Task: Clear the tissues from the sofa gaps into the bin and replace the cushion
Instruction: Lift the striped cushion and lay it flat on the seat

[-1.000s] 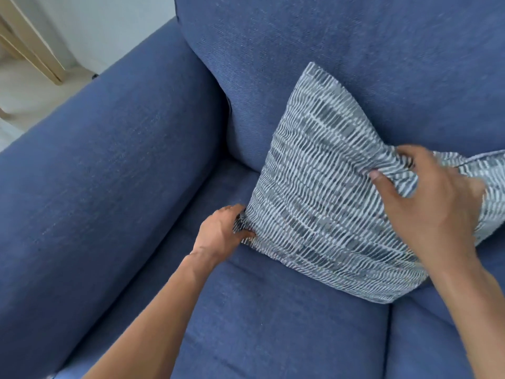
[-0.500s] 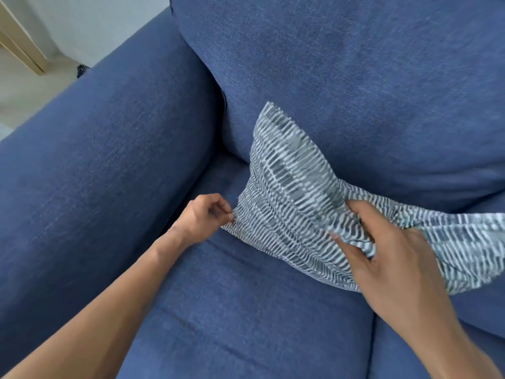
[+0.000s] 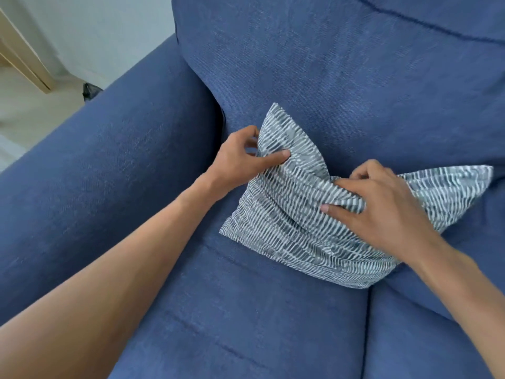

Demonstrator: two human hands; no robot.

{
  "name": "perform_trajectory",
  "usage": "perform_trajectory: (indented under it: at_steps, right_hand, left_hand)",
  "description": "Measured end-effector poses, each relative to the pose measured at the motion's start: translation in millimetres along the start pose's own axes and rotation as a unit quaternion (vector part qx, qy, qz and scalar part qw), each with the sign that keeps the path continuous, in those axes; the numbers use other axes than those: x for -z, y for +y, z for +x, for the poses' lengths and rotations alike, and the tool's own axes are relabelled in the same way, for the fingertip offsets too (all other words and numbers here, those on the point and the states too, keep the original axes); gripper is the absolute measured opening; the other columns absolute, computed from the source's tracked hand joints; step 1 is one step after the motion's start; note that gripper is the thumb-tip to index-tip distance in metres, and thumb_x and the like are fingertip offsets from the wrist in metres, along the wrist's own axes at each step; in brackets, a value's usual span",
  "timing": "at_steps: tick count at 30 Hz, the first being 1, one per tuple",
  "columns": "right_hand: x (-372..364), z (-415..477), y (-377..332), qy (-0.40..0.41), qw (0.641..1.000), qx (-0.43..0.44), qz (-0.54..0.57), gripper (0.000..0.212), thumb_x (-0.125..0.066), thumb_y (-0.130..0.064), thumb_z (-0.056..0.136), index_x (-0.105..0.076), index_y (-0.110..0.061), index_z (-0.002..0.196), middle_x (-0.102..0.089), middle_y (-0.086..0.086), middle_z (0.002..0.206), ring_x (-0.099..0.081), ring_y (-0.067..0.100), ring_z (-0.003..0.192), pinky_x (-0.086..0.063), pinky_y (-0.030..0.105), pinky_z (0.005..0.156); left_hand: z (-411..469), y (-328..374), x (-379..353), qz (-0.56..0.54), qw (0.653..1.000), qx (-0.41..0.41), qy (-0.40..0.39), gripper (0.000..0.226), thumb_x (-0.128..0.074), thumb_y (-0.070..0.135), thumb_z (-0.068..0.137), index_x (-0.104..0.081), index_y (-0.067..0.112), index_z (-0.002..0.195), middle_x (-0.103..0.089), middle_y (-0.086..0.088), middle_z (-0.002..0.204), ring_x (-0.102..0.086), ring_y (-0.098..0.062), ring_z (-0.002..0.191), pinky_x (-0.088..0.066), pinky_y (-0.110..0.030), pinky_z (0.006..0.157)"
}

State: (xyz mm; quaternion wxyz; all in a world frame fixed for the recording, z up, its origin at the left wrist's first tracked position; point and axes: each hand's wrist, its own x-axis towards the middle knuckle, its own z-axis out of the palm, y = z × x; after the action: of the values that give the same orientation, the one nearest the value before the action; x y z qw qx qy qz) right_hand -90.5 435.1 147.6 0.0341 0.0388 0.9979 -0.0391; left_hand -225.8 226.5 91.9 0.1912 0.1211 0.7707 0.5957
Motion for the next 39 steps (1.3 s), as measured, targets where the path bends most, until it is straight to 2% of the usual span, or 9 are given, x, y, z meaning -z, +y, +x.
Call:
perform_trajectory:
  at_steps: [5,11,15,19,23,26,31,36,39]
  right_hand:
    - [15.4,8.2,12.9,-0.066,0.997,-0.014,-0.045,0.065,-0.058,-0.069,0.080,-0.054,-0.041,0.137,-0.053,-0.003,0.125,-0.049,0.021,0.119,-0.029,0.040,0.106]
    - [8.8,9.3,2.5,-0.068,0.996,-0.035,-0.036,0.075,-0.062,-0.064,0.083,-0.037,-0.037,0.148,-0.054,0.004,0.132,-0.052,0.025,0.121,-0.033,0.042,0.106]
    - [4.6,4.0,-6.4,-0.037,0.996,-0.054,-0.057,0.071,-0.067,-0.061,0.081,-0.047,-0.027,0.140,-0.061,0.006,0.122,-0.056,0.028,0.113,-0.037,0.042,0.099]
    - [3.4,-11.0,-17.8,-0.017,0.998,-0.038,-0.053,0.045,-0.071,-0.051,0.083,-0.059,-0.018,0.112,-0.066,0.005,0.100,-0.063,0.028,0.096,-0.043,0.038,0.085]
    - [4.8,-38.8,-34.7,-0.051,0.998,-0.021,-0.036,0.041,-0.071,-0.043,0.085,-0.055,-0.016,0.112,-0.065,0.005,0.101,-0.065,0.029,0.097,-0.046,0.036,0.075]
    - [-4.2,-61.2,-53.5,-0.107,0.993,0.003,-0.057,0.050,-0.069,-0.039,0.088,-0.049,-0.015,0.127,-0.063,0.008,0.113,-0.063,0.031,0.105,-0.045,0.040,0.090]
    - [-9.6,-99.8,-75.8,-0.224,0.973,-0.031,-0.034,0.087,-0.079,-0.044,0.076,-0.032,-0.017,0.144,-0.041,0.015,0.141,-0.041,0.035,0.130,-0.028,0.048,0.110]
    - [-5.1,-139.0,-73.5,-0.142,0.986,-0.087,-0.005,0.098,-0.088,-0.048,0.060,-0.031,-0.020,0.135,-0.032,0.013,0.140,-0.032,0.034,0.131,-0.033,0.048,0.108]
    - [-13.5,-162.8,-70.0,-0.120,0.984,-0.122,0.055,0.105,-0.087,-0.047,0.063,-0.021,-0.023,0.141,-0.035,0.011,0.137,-0.042,0.033,0.125,-0.039,0.046,0.102]
  left_hand:
    - [-2.3,-7.4,6.9,0.031,0.999,-0.023,-0.027,0.034,-0.082,0.027,0.078,-0.069,0.021,0.109,-0.074,0.010,0.103,-0.068,-0.005,0.095,-0.055,-0.027,0.089]
    - [-14.3,-14.8,17.2,0.005,1.000,-0.018,-0.010,0.038,-0.081,0.012,0.079,-0.063,0.023,0.110,-0.073,0.006,0.103,-0.069,-0.012,0.095,-0.057,-0.034,0.089]
    - [-20.1,-9.8,22.6,0.066,0.996,-0.057,-0.021,0.068,-0.081,0.006,0.076,-0.050,0.027,0.132,-0.067,0.002,0.106,-0.067,-0.015,0.095,-0.057,-0.029,0.086]
    - [-27.4,14.8,31.8,0.246,0.959,-0.137,-0.037,0.058,-0.084,0.028,0.063,-0.060,0.031,0.115,-0.064,0.005,0.103,-0.064,-0.016,0.094,-0.055,-0.042,0.087]
    - [-57.9,43.7,29.5,0.403,0.894,-0.177,-0.084,0.063,-0.085,0.054,0.054,-0.057,0.032,0.105,-0.060,0.011,0.098,-0.058,-0.013,0.089,-0.051,-0.040,0.078]
    - [-90.2,43.9,22.8,0.488,0.849,-0.171,-0.110,0.071,-0.081,0.061,0.058,-0.051,0.045,0.121,-0.066,0.013,0.101,-0.062,-0.014,0.093,-0.052,-0.035,0.078]
    - [-151.7,24.8,20.2,0.540,0.813,-0.177,-0.123,0.050,-0.074,0.047,0.077,-0.061,0.047,0.125,-0.062,0.014,0.108,-0.062,-0.012,0.103,-0.043,-0.025,0.074]
    - [-192.8,13.9,29.2,0.531,0.823,-0.186,-0.082,0.045,-0.079,0.039,0.075,-0.067,0.039,0.119,-0.063,0.011,0.114,-0.068,-0.019,0.087,-0.048,-0.028,0.065]
    - [-207.3,9.6,28.6,0.533,0.816,-0.207,-0.083,0.047,-0.081,0.037,0.072,-0.067,0.032,0.116,-0.062,0.012,0.127,-0.069,-0.020,0.096,-0.054,-0.033,0.068]
